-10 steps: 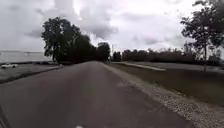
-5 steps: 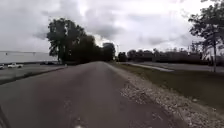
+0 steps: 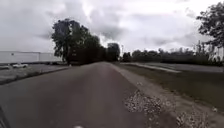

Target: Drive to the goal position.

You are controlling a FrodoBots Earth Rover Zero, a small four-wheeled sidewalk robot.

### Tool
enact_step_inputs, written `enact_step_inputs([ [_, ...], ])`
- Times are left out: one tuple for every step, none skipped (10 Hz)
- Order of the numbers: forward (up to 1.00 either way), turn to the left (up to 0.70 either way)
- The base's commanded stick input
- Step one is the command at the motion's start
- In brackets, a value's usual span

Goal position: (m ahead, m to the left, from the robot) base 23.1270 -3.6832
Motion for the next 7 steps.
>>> enact_step_inputs([
  [1.0, 0.04],
  [1.0, 0.04],
  [1.0, 0.04],
  [1.0, 0.04],
  [1.0, 0.04],
  [1.0, 0.04],
  [1.0, 0.04],
])
